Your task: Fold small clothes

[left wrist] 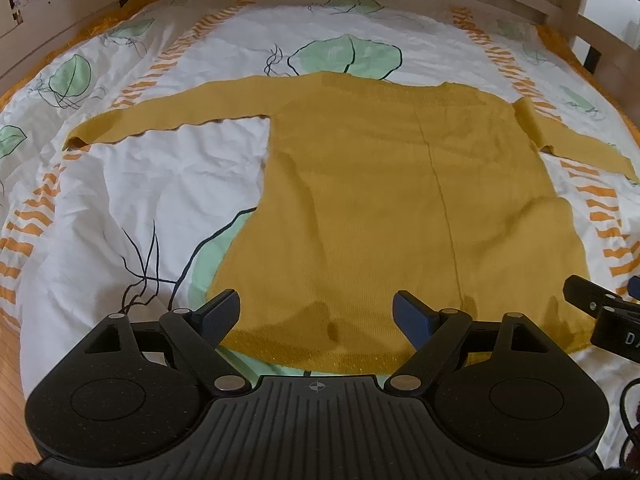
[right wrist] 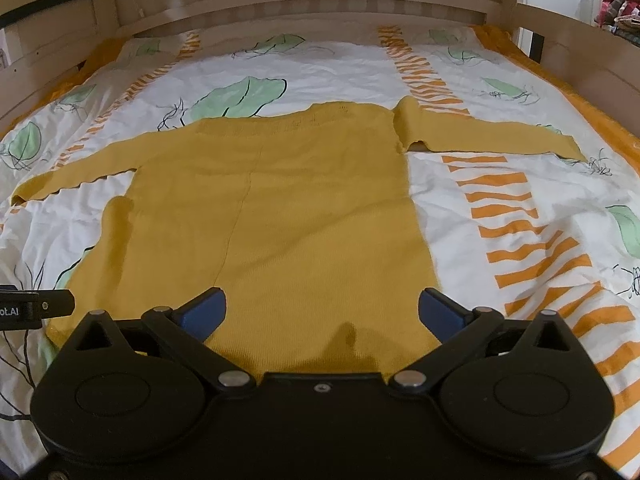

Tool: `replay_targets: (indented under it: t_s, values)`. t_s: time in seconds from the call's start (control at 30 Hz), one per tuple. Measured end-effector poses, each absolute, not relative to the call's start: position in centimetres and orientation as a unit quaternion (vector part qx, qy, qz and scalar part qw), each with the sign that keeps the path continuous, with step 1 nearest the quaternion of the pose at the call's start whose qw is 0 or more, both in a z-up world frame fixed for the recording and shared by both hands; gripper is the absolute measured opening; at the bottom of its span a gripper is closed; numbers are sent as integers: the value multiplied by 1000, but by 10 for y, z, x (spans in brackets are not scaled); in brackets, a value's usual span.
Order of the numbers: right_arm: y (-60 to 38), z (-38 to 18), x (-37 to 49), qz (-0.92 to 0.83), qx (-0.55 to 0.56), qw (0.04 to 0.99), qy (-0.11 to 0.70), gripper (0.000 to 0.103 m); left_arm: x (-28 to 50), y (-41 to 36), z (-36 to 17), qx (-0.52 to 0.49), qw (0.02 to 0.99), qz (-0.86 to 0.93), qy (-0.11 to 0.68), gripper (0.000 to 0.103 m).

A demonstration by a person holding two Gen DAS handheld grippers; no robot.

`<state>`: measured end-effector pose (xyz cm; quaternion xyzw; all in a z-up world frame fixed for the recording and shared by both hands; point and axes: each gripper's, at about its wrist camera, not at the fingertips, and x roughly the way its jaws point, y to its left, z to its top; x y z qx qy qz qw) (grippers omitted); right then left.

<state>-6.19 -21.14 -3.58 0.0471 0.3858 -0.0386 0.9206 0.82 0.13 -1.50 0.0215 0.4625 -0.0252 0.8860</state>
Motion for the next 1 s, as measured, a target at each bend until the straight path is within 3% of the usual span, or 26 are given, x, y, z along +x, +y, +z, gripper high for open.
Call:
replay_targets:
  t_s: [1.0]
  values:
    - [-211,-45,-56,-29,53,912,405,103,17,2,-25,21,875,-19,483,83]
